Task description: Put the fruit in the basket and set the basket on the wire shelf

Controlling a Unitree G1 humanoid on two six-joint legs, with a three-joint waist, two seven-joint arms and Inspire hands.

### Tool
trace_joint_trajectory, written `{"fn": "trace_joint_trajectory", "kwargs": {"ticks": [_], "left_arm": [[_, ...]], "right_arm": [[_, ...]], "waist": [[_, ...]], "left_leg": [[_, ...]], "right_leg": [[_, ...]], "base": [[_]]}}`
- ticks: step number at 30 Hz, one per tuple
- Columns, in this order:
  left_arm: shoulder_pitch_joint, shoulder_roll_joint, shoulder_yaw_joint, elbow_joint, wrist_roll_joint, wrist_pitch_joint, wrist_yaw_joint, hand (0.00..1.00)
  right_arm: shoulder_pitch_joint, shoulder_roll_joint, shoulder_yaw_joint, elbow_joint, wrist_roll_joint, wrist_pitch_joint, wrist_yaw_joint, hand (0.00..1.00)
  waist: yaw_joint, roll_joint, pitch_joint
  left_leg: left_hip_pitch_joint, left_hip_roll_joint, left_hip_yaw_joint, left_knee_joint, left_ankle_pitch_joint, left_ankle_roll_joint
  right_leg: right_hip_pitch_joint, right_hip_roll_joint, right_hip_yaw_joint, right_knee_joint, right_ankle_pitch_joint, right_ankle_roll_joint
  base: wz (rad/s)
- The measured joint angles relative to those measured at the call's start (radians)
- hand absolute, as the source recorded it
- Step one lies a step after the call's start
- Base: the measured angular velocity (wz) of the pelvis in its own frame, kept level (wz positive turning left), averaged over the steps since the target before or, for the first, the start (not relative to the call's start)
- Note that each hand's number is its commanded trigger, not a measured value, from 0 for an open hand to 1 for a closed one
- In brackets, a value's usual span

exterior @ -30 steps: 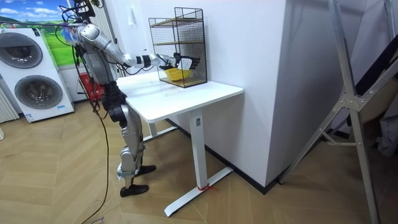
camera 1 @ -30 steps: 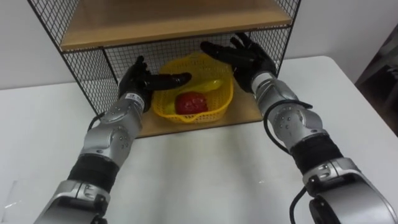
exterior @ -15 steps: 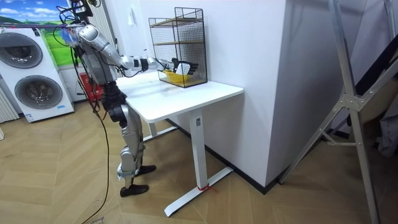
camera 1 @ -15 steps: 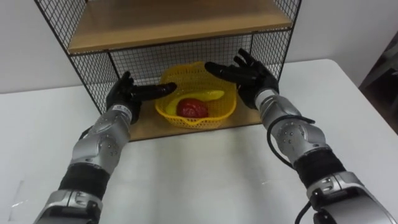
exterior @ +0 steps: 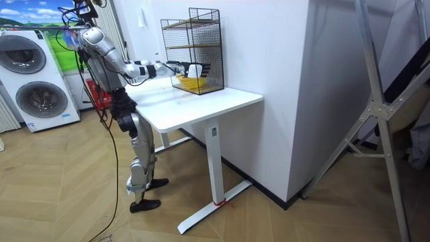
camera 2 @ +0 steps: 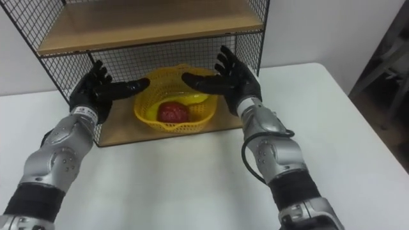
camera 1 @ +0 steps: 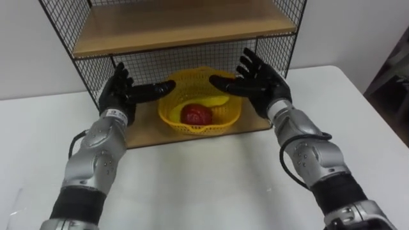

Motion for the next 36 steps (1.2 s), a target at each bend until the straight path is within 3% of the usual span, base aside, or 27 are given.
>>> {"fn": "trace_joint_trajectory", "kwargs": {"ticks": [3,8,16,20,23,27,31,36], "left_arm": [[0.058,0.0,-0.01,-0.094,0.044,-0.001,-0.009,0.0],[0.097,-0.002,-0.015,-0.179,0.094,-0.026,-0.018,0.0],[0.163,-0.004,-0.035,-0.299,0.098,-0.041,-0.04,0.0],[0.192,-0.004,-0.034,-0.33,0.099,-0.07,-0.068,0.0],[0.258,-0.004,-0.034,-0.368,0.09,-0.105,-0.078,0.0],[0.335,-0.002,-0.037,-0.383,0.101,-0.135,-0.078,0.0],[0.349,-0.002,-0.04,-0.397,0.111,-0.176,-0.078,0.0],[0.436,-0.002,-0.052,-0.447,0.111,-0.282,-0.094,0.0]], "right_arm": [[0.065,-0.007,0.0,-0.102,-0.057,0.0,0.004,0.0],[0.131,-0.019,-0.002,-0.223,-0.105,-0.004,0.016,0.0],[0.208,-0.021,-0.035,-0.352,-0.129,-0.01,0.017,0.0],[0.24,-0.025,-0.042,-0.402,-0.177,-0.044,0.022,0.0],[0.293,-0.025,-0.043,-0.444,-0.208,-0.074,0.035,0.0],[0.366,-0.037,-0.043,-0.445,-0.284,-0.099,0.037,0.0],[0.408,-0.04,-0.06,-0.445,-0.335,-0.134,0.06,0.0],[0.451,-0.041,-0.07,-0.446,-0.348,-0.205,0.091,0.0]], "waist": [[-0.002,-0.012,0.0021],[-0.001,-0.03,0.0033],[0.0,-0.029,0.0047],[-0.007,-0.021,0.0101],[-0.021,-0.016,0.0148],[-0.024,-0.015,0.0145],[-0.025,-0.015,0.0139],[-0.02,-0.017,0.0084]], "left_leg": [[0.001,0.0,-0.001,-0.001,0.0,0.0],[0.011,0.001,-0.002,-0.008,0.0,0.0],[0.007,0.001,-0.003,-0.008,0.001,0.0],[0.004,0.001,-0.004,-0.01,0.001,0.0],[0.001,0.002,0.001,-0.008,0.002,-0.001],[0.005,0.009,0.014,-0.008,0.002,-0.001],[0.004,0.01,0.015,-0.008,0.001,-0.002],[0.004,0.014,0.028,-0.014,0.002,-0.002]], "right_leg": [[0.002,0.0,-0.002,-0.003,0.0,0.0],[0.009,0.003,-0.001,-0.016,0.005,0.002],[0.009,0.005,0.0,-0.023,0.009,0.002],[0.009,0.007,0.0,-0.031,0.01,0.003],[0.007,0.008,-0.001,-0.039,0.016,0.001],[0.006,0.009,0.004,-0.037,0.018,-0.001],[0.002,0.01,0.007,-0.036,0.018,-0.001],[-0.006,0.013,0.025,-0.034,0.02,-0.003]], "base": [[0.0],[0.0],[0.0],[0.0],[-0.01],[-0.1],[-0.02],[-0.08]]}}
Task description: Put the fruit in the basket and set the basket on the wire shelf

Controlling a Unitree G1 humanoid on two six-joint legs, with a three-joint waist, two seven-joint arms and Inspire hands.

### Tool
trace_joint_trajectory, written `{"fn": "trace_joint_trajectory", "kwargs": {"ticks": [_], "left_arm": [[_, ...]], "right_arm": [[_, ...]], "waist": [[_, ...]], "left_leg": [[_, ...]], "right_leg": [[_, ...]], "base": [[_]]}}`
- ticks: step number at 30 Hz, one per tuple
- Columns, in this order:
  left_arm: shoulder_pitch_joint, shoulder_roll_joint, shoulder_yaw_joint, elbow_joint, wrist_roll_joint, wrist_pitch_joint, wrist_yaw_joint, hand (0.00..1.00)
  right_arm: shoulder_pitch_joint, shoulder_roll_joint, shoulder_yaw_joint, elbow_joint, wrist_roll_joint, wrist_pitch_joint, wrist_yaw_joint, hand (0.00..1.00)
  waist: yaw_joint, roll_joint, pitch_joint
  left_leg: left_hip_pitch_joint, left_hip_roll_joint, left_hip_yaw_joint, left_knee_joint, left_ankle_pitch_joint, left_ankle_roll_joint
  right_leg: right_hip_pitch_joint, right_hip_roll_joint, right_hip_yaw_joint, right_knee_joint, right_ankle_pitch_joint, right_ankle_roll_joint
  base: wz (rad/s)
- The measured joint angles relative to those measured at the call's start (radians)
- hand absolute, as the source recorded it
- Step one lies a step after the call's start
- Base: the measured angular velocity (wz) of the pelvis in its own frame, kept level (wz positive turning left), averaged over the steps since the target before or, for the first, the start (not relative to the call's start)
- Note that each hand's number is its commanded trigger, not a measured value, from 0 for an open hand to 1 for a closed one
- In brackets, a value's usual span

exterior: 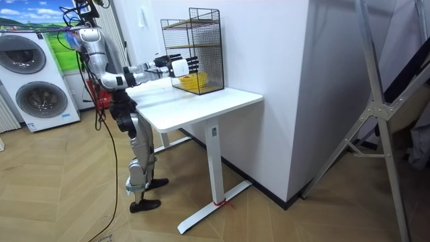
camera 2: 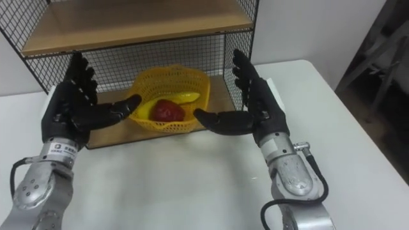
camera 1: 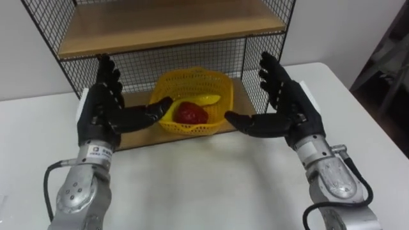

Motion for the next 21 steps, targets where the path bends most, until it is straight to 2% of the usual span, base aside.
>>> {"fn": "trace_joint_trajectory", "kwargs": {"ticks": [4,9,13,15,16,19,21], "left_arm": [[0.083,0.008,-0.023,-0.001,-0.002,-0.008,-0.02,0.0],[0.193,0.013,-0.029,-0.002,-0.003,-0.061,-0.025,0.0],[0.221,0.012,-0.02,-0.002,0.029,-0.104,-0.011,0.0],[0.246,0.01,-0.021,-0.005,0.101,-0.145,0.02,0.0],[0.253,0.01,-0.02,-0.01,0.115,-0.153,0.029,0.0],[0.276,0.01,-0.018,-0.039,0.206,-0.186,0.091,0.0],[0.282,0.009,-0.016,-0.04,0.298,-0.225,0.144,0.0]], "right_arm": [[0.052,-0.001,0.0,0.0,0.002,-0.021,0.013,0.0],[0.149,-0.001,-0.004,0.0,0.0,-0.071,0.04,0.0],[0.203,0.0,-0.016,0.0,-0.043,-0.091,0.034,0.0],[0.238,0.002,-0.016,-0.003,-0.061,-0.118,0.037,0.0],[0.243,0.002,-0.016,-0.004,-0.062,-0.121,0.037,0.0],[0.261,0.003,-0.021,-0.021,-0.071,-0.141,0.016,0.0],[0.272,0.005,-0.043,-0.031,-0.107,-0.176,-0.01,0.0]], "waist": [[0.0,-0.006,-0.0037],[0.001,-0.01,-0.0038],[0.006,-0.012,-0.005],[0.005,-0.018,-0.0085],[0.005,-0.019,-0.0086],[0.008,-0.018,-0.0081],[0.025,-0.015,-0.0039]], "left_leg": [[0.0,0.001,0.0,0.001,-0.001,-0.001],[-0.004,0.003,-0.002,0.003,-0.002,-0.003],[-0.025,0.007,-0.001,0.008,-0.002,-0.004],[-0.031,0.007,-0.001,0.008,-0.004,-0.007],[-0.034,0.008,-0.001,0.008,-0.004,-0.008],[-0.042,0.009,-0.003,0.017,-0.005,-0.009],[-0.031,0.01,-0.005,0.015,-0.007,-0.011]], "right_leg": [[0.0,0.002,0.001,0.0,0.0,0.0],[-0.003,0.003,0.003,-0.002,0.0,-0.001],[-0.022,0.012,0.001,-0.001,0.003,-0.004],[-0.026,0.012,0.002,-0.001,0.002,-0.005],[-0.028,0.013,0.003,-0.001,0.002,-0.005],[-0.031,0.018,0.004,-0.002,0.003,-0.007],[-0.021,0.019,0.003,-0.003,0.004,-0.008]], "base": [[0.0],[0.0],[0.0],[0.0],[0.0],[0.01],[-0.02]]}}
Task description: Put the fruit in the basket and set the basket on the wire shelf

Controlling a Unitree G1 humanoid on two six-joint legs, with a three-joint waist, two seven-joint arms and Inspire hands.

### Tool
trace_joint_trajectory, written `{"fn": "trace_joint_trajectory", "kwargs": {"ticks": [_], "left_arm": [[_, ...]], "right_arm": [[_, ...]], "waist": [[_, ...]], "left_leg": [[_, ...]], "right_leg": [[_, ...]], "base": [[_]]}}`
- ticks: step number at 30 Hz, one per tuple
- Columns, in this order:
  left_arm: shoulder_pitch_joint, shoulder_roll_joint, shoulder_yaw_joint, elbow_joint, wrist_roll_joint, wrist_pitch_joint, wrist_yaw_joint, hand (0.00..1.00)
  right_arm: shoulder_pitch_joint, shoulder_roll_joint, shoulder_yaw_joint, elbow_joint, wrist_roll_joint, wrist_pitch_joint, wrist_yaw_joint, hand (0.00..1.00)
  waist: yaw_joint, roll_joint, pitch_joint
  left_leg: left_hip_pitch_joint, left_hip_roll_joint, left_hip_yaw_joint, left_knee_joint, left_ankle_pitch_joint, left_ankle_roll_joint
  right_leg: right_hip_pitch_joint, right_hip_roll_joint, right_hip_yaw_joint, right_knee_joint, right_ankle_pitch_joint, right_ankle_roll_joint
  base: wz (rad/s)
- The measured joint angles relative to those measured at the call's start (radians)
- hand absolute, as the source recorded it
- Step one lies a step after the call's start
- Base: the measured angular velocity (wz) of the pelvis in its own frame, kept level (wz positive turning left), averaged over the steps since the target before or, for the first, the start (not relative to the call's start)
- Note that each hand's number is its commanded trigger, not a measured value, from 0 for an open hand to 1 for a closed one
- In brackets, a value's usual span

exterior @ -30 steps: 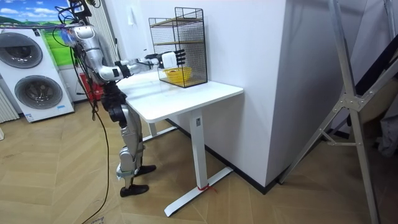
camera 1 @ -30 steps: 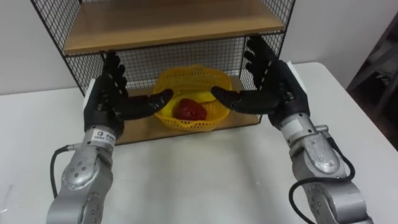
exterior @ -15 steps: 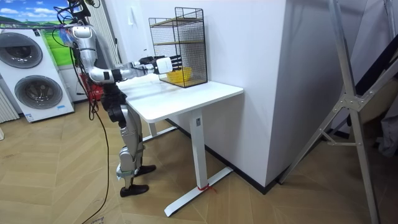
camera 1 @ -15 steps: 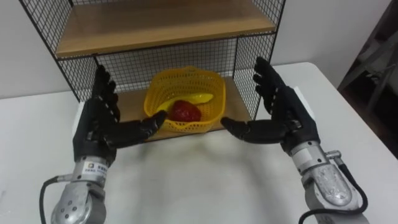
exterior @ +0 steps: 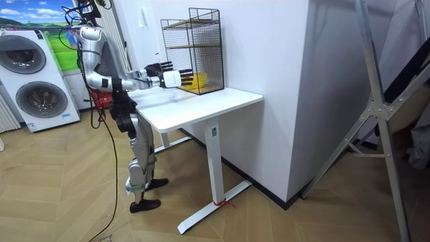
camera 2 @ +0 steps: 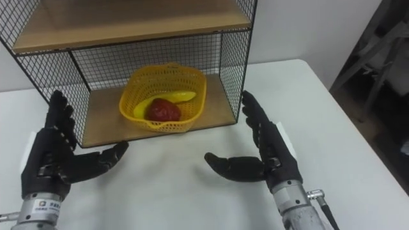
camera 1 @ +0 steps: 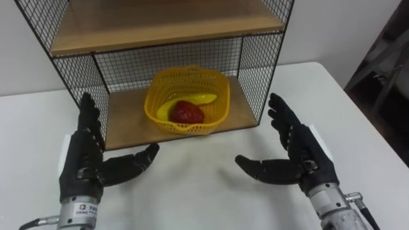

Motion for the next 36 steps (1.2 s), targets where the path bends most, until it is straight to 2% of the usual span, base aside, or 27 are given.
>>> {"fn": "trace_joint_trajectory", "kwargs": {"ticks": [3,4,6,7,8,11,13,15,16,18,19,21,24,25,26,28,31,34,36], "left_arm": [[0.017,0.0,0.002,0.0,0.037,-0.053,0.073,0.0],[0.018,0.0,0.002,0.0,0.037,-0.06,0.09,0.0],[0.018,-0.001,0.012,0.0,0.033,-0.096,0.157,0.0],[0.018,-0.001,0.024,-0.001,0.034,-0.105,0.172,0.0],[0.018,-0.003,0.058,-0.001,0.035,-0.12,0.204,0.0],[0.017,-0.006,0.168,-0.017,0.025,-0.131,0.314,0.0],[0.009,-0.005,0.242,-0.021,0.002,-0.144,0.37,0.0],[0.002,-0.004,0.36,-0.065,-0.019,-0.145,0.442,0.0],[0.001,-0.001,0.393,-0.082,-0.027,-0.147,0.462,0.0],[-0.01,0.036,0.526,-0.112,-0.067,-0.165,0.549,0.0],[-0.01,0.045,0.557,-0.12,-0.075,-0.165,0.572,0.0],[-0.012,0.064,0.687,-0.145,-0.12,-0.165,0.65,0.0],[-0.009,0.081,0.798,-0.147,-0.172,-0.164,0.743,0.0],[-0.009,0.081,0.814,-0.145,-0.179,-0.164,0.757,0.0],[-0.008,0.087,0.842,-0.139,-0.219,-0.161,0.778,0.0],[0.005,0.101,0.875,-0.138,-0.303,-0.151,0.808,0.0],[0.041,0.112,0.914,-0.067,-0.437,-0.128,0.84,0.0],[0.065,0.11,0.912,0.101,-0.563,-0.075,0.848,0.0],[0.066,0.092,0.887,0.227,-0.7,-0.047,0.848,0.0]], "right_arm": [[0.01,-0.003,-0.018,-0.023,-0.002,-0.031,-0.069,0.0],[0.016,-0.004,-0.023,-0.033,-0.004,-0.037,-0.086,0.0],[0.029,-0.007,-0.044,-0.06,-0.025,-0.08,-0.154,0.0],[0.03,-0.007,-0.051,-0.063,-0.03,-0.089,-0.171,0.0],[0.031,-0.007,-0.066,-0.069,-0.037,-0.1,-0.204,0.0],[0.031,-0.011,-0.131,-0.082,-0.049,-0.109,-0.301,0.0],[0.026,-0.027,-0.189,-0.085,-0.055,-0.109,-0.373,0.0],[0.014,-0.066,-0.289,-0.094,-0.066,-0.109,-0.465,0.0],[0.011,-0.075,-0.315,-0.106,-0.065,-0.109,-0.492,0.0],[-0.002,-0.114,-0.421,-0.144,-0.055,-0.14,-0.598,0.0],[-0.008,-0.12,-0.449,-0.148,-0.055,-0.149,-0.62,0.0],[-0.037,-0.137,-0.566,-0.15,-0.05,-0.163,-0.694,0.0],[-0.048,-0.148,-0.644,-0.15,0.014,-0.163,-0.779,0.0],[-0.048,-0.148,-0.654,-0.149,0.025,-0.162,-0.794,0.0],[-0.048,-0.156,-0.677,-0.141,0.056,-0.162,-0.814,0.0],[-0.042,-0.164,-0.719,-0.113,0.108,-0.158,-0.85,0.0],[-0.02,-0.164,-0.786,-0.057,0.275,-0.128,-0.914,0.0],[0.029,-0.164,-0.806,0.09,0.434,-0.09,-0.943,0.0],[0.062,-0.149,-0.804,0.239,0.564,-0.052,-0.949,0.0]], "waist": [[0.009,0.0,0.0023],[0.015,0.0,0.0028],[0.03,0.001,0.0056],[0.031,0.001,0.006],[0.033,0.0,0.0068],[0.035,0.002,0.0068],[0.043,0.005,0.008],[0.059,0.008,0.0093],[0.059,0.009,0.0092],[0.065,0.015,0.0088],[0.062,0.017,0.0091],[0.059,0.024,0.0049],[0.059,0.035,0.0025],[0.059,0.035,0.0024],[0.057,0.041,-0.0008],[0.049,0.045,-0.001],[0.045,0.05,0.0011],[0.044,0.046,-0.0011],[0.046,0.047,-0.0011]], "left_leg": [[0.002,0.002,-0.001,-0.001,-0.001,-0.002],[0.002,0.002,-0.001,-0.001,-0.001,-0.002],[0.002,0.001,0.0,-0.008,-0.002,-0.005],[0.002,0.001,0.0,-0.009,-0.001,-0.006],[0.002,0.001,0.0,-0.009,-0.002,-0.008],[0.0,0.002,0.005,-0.008,-0.003,-0.01],[0.0,0.002,0.006,-0.008,-0.003,-0.01],[-0.009,0.002,0.006,-0.007,-0.003,-0.011],[-0.012,0.002,0.003,-0.007,-0.003,-0.011],[-0.021,0.002,-0.001,-0.004,-0.003,-0.011],[-0.024,0.002,-0.001,-0.002,-0.003,-0.011],[-0.035,0.004,-0.003,0.004,-0.004,-0.011],[-0.037,0.003,-0.004,0.01,-0.007,-0.011],[-0.036,0.003,-0.005,0.01,-0.007,-0.011],[-0.036,0.003,-0.007,0.01,-0.007,-0.011],[-0.037,0.0,-0.016,0.012,-0.007,-0.011],[-0.049,-0.001,-0.025,0.025,-0.014,-0.015],[-0.063,0.001,-0.026,0.024,-0.011,-0.019],[-0.063,0.001,-0.026,0.021,-0.01,-0.021]], "right_leg": [[-0.002,0.0,0.001,-0.001,-0.003,-0.002],[-0.002,0.0,0.003,-0.001,-0.004,-0.003],[-0.002,0.007,0.014,-0.003,-0.004,-0.003],[-0.002,0.008,0.015,-0.005,-0.004,-0.004],[-0.002,0.009,0.016,-0.005,-0.004,-0.005],[-0.004,0.01,0.014,-0.006,-0.006,-0.007],[-0.006,0.009,0.016,-0.006,-0.006,-0.007],[-0.02,0.009,0.017,0.003,-0.007,-0.009],[-0.022,0.009,0.014,0.002,-0.007,-0.009],[-0.027,0.008,0.007,0.0,-0.008,-0.009],[-0.029,0.008,0.002,0.0,-0.008,-0.01],[-0.037,0.006,-0.003,0.002,-0.01,-0.009],[-0.036,0.007,-0.006,0.007,-0.012,-0.009],[-0.036,0.006,-0.006,0.008,-0.013,-0.009],[-0.038,0.005,-0.006,0.015,-0.017,-0.01],[-0.04,-0.007,-0.017,0.028,-0.03,-0.006],[-0.054,-0.012,-0.027,0.06,-0.046,-0.013],[-0.073,-0.012,-0.031,0.074,-0.05,-0.019],[-0.072,-0.012,-0.031,0.073,-0.052,-0.022]], "base": [[0.0],[-0.03],[-0.05],[0.0],[0.0],[0.0],[-0.03],[-0.08],[0.0],[0.09],[0.13],[0.09],[0.0],[0.0],[0.03],[0.12],[0.1],[0.02],[0.02]]}}
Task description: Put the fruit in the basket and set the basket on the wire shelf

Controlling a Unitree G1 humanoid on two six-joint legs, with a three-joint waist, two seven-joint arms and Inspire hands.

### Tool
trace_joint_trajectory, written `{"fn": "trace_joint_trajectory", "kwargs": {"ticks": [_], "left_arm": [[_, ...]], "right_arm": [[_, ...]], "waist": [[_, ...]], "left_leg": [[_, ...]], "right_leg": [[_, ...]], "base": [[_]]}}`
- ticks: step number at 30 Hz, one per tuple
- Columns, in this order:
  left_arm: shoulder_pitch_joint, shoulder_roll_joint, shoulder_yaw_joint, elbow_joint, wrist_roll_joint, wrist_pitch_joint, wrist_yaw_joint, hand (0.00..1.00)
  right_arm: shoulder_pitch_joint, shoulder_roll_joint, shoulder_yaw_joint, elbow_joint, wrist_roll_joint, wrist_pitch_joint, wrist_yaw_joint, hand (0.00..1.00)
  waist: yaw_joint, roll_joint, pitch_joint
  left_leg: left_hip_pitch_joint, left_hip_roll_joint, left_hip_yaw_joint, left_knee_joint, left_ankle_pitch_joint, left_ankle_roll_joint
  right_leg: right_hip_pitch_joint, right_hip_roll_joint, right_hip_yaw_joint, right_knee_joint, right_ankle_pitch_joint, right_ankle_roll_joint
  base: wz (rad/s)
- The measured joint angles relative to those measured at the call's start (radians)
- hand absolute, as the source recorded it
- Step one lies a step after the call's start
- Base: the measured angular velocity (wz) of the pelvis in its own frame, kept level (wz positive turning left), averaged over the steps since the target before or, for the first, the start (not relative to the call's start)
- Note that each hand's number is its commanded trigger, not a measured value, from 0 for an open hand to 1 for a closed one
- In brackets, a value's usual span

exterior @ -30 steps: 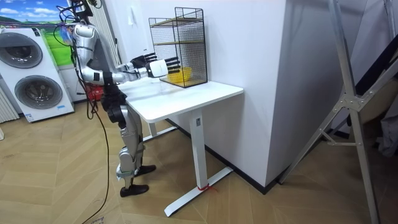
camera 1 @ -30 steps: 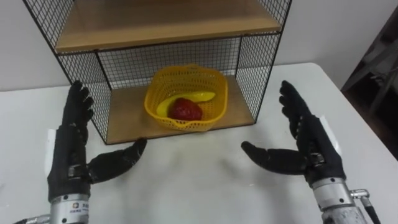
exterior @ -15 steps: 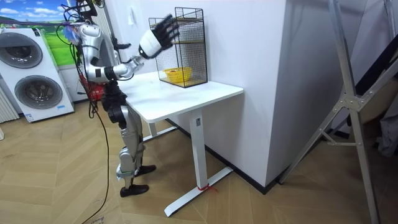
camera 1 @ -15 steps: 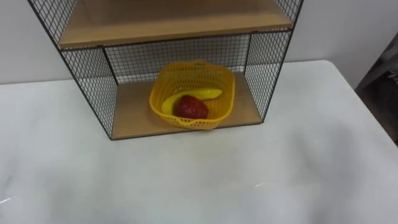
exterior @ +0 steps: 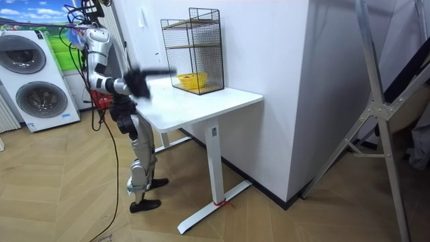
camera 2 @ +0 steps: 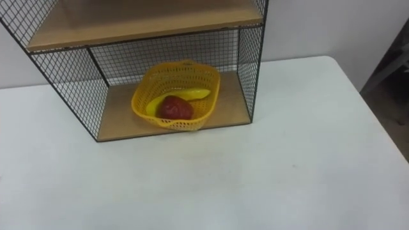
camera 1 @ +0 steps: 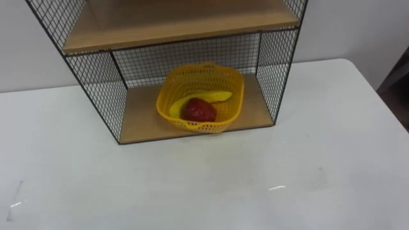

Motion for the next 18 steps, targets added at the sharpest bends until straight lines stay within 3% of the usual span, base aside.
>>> {"fn": "trace_joint_trajectory", "kwargs": {"ticks": [3,7,8,10,12,16,18], "left_arm": [[0.0,-0.008,-0.038,0.189,-0.143,0.022,-0.019,0.0],[0.0,-0.031,-0.076,0.412,-0.251,0.036,-0.075,0.0],[-0.002,-0.037,-0.076,0.482,-0.27,0.045,-0.091,0.0],[-0.006,-0.039,-0.077,0.567,-0.27,0.061,-0.103,0.0],[-0.008,-0.045,-0.128,0.679,-0.267,0.074,-0.137,0.0],[-0.013,-0.078,-0.229,0.817,-0.254,0.127,-0.227,0.0],[-0.024,-0.115,-0.289,0.884,-0.131,0.168,-0.315,0.0]], "right_arm": [[0.013,0.039,0.002,0.17,0.173,0.027,-0.009,0.0],[0.017,0.052,0.013,0.45,0.359,0.045,0.0,0.0],[0.019,0.07,0.013,0.503,0.401,0.046,-0.001,0.0],[0.02,0.112,0.014,0.571,0.422,0.046,0.005,0.0],[0.01,0.15,0.028,0.664,0.429,0.067,0.024,0.0],[-0.019,0.17,0.125,0.813,0.424,0.113,0.072,0.0],[-0.066,0.179,0.207,0.939,0.313,0.151,0.133,0.0]], "waist": [[-0.002,-0.002,-0.0011],[-0.003,-0.004,-0.0028],[-0.003,-0.004,-0.0028],[-0.021,-0.004,-0.0029],[-0.028,-0.01,-0.007],[-0.047,-0.01,-0.0066],[-0.059,-0.016,-0.006]], "left_leg": [[-0.004,0.0,-0.001,-0.003,0.0,-0.002],[-0.011,0.0,-0.001,0.001,0.0,-0.002],[-0.012,0.001,-0.001,0.002,-0.002,-0.004],[-0.014,-0.002,-0.016,0.002,-0.002,-0.006],[-0.007,0.0,-0.011,-0.001,-0.001,-0.007],[0.008,0.002,-0.01,-0.005,-0.002,-0.008],[0.018,0.001,-0.009,-0.009,0.0,-0.01]], "right_leg": [[0.0,-0.001,-0.006,-0.001,-0.002,-0.003],[0.0,-0.001,-0.014,-0.005,-0.002,-0.003],[0.0,-0.001,-0.014,-0.006,-0.003,-0.004],[0.002,0.0,-0.025,-0.008,-0.003,-0.004],[0.007,0.0,-0.025,-0.008,-0.004,-0.005],[0.021,0.0,-0.023,-0.009,-0.004,-0.006],[0.038,0.0,-0.03,-0.022,-0.001,-0.006]], "base": [[0.01],[0.05],[0.03],[0.12],[0.03],[-0.03],[0.0]]}}
